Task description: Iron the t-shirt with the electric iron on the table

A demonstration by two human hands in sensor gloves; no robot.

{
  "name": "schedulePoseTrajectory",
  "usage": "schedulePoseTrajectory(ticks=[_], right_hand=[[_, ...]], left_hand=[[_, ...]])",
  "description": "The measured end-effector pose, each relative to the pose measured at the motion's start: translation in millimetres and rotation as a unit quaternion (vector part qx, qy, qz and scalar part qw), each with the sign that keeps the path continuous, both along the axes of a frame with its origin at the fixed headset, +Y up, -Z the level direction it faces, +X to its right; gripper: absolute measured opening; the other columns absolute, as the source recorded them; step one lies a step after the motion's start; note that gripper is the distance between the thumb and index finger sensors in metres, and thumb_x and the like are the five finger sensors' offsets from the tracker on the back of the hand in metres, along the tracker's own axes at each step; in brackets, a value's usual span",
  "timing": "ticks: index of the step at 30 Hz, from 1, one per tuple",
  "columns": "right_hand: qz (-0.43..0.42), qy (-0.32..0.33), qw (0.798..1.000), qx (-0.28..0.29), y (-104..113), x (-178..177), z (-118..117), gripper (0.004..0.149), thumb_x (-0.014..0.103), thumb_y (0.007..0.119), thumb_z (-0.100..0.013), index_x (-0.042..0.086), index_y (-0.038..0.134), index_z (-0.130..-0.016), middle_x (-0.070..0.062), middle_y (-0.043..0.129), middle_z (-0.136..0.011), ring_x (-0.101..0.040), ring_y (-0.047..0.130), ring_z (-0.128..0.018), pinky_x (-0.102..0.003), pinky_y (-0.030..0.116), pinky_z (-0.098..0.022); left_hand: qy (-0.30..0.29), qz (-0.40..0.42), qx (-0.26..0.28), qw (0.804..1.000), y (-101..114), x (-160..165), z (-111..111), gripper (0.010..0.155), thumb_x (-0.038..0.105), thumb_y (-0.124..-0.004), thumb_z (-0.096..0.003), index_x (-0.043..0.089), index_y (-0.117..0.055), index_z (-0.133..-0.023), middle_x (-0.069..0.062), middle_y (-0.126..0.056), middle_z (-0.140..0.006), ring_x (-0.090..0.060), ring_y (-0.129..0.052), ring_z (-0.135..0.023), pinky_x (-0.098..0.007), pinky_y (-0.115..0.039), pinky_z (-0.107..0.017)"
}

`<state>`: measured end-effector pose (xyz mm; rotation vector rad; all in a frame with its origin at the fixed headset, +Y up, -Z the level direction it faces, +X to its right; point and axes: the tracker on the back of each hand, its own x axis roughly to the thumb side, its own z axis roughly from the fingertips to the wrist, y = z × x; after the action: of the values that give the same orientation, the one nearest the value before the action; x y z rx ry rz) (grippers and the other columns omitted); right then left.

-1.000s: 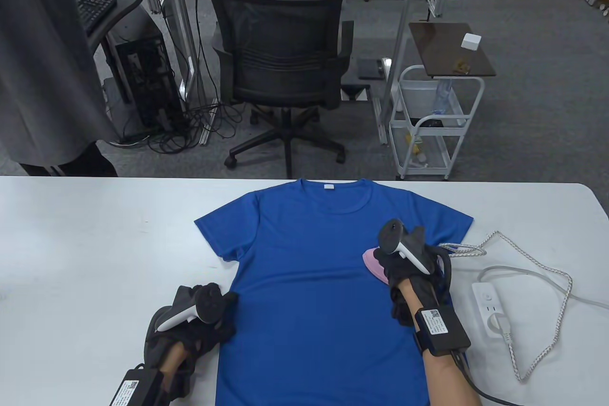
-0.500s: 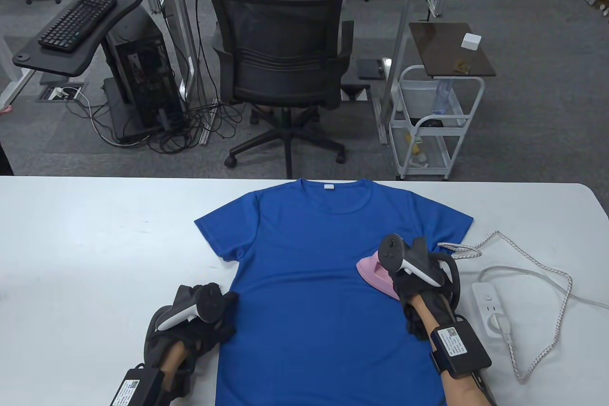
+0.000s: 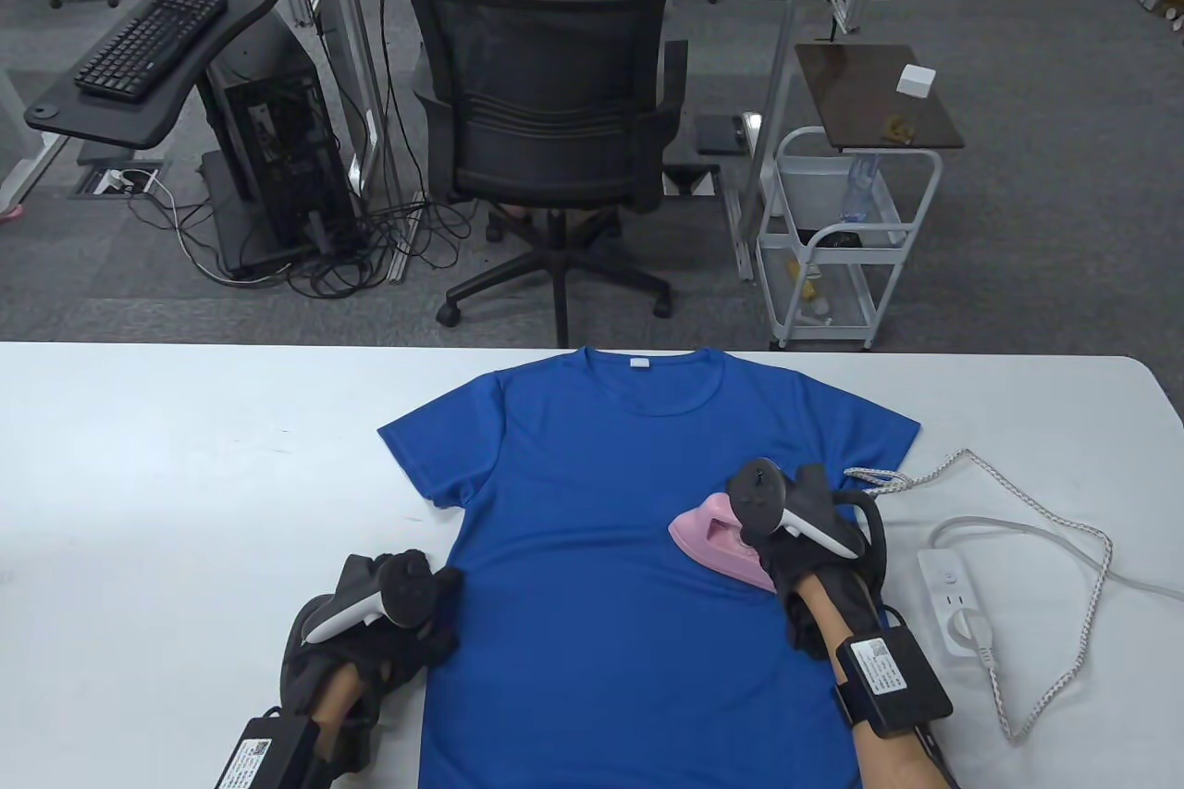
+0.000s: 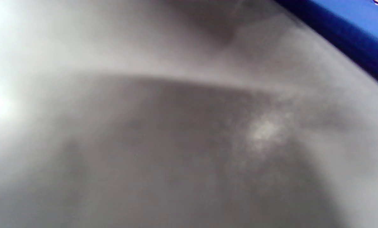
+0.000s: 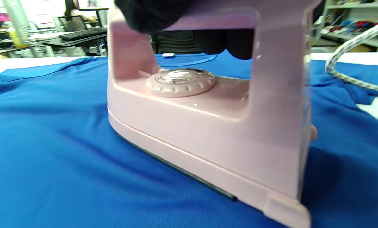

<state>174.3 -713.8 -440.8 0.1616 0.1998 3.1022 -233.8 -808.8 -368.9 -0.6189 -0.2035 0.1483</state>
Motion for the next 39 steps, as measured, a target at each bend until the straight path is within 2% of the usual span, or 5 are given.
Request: schedulePoseTrajectory(ticks=[10,16,25,36,39], right_hand=[[0.011,-0.152,0.988,0.023,-7,-12,-52,0.067,0.029,0.069,-0.041,0.022,0.057,-0.107,-0.017,0.077,-0.098,-0.039,0.087,-0.079,-0.054,0.072,-0.061],[0.011,-0.165,0.986,0.022,-9,-15,-57,0.067,0.030,0.067,-0.043,0.021,0.055,-0.108,-0.017,0.075,-0.099,-0.040,0.085,-0.080,-0.055,0.070,-0.062],[-0.032,-0.107,0.994,0.010,-10,-13,-45,0.066,0.028,0.065,-0.045,0.021,0.052,-0.109,-0.018,0.070,-0.102,-0.043,0.080,-0.083,-0.058,0.066,-0.064],[-0.070,0.057,0.996,-0.027,-2,-31,-10,0.063,0.028,0.071,-0.043,0.025,0.061,-0.105,-0.016,0.076,-0.100,-0.042,0.084,-0.083,-0.060,0.066,-0.063],[-0.071,0.079,0.994,-0.033,-2,-35,-6,0.063,0.028,0.072,-0.042,0.026,0.062,-0.104,-0.014,0.077,-0.100,-0.041,0.084,-0.083,-0.060,0.066,-0.064]], left_hand=[[0.000,0.001,0.001,1.000,0,0,0,0.075,0.056,-0.056,-0.0475,0.042,-0.013,-0.107,-0.005,0.000,-0.113,-0.038,-0.001,-0.103,-0.057,-0.016,-0.072],[0.000,0.001,0.001,1.000,0,0,0,0.075,0.056,-0.055,-0.0475,0.042,-0.013,-0.107,-0.004,0.000,-0.113,-0.038,-0.001,-0.103,-0.057,-0.016,-0.072],[-0.002,-0.001,-0.001,1.000,0,0,0,0.075,0.057,-0.055,-0.0476,0.042,-0.012,-0.107,-0.004,0.001,-0.112,-0.038,-0.001,-0.103,-0.057,-0.016,-0.072],[0.002,0.004,0.000,1.000,0,0,0,0.075,0.056,-0.055,-0.0477,0.042,-0.012,-0.107,-0.004,0.001,-0.112,-0.038,0.000,-0.103,-0.057,-0.015,-0.072],[0.001,0.004,-0.002,1.000,0,0,0,0.074,0.056,-0.055,-0.0478,0.042,-0.012,-0.107,-0.004,0.001,-0.112,-0.037,0.000,-0.103,-0.057,-0.015,-0.072]])
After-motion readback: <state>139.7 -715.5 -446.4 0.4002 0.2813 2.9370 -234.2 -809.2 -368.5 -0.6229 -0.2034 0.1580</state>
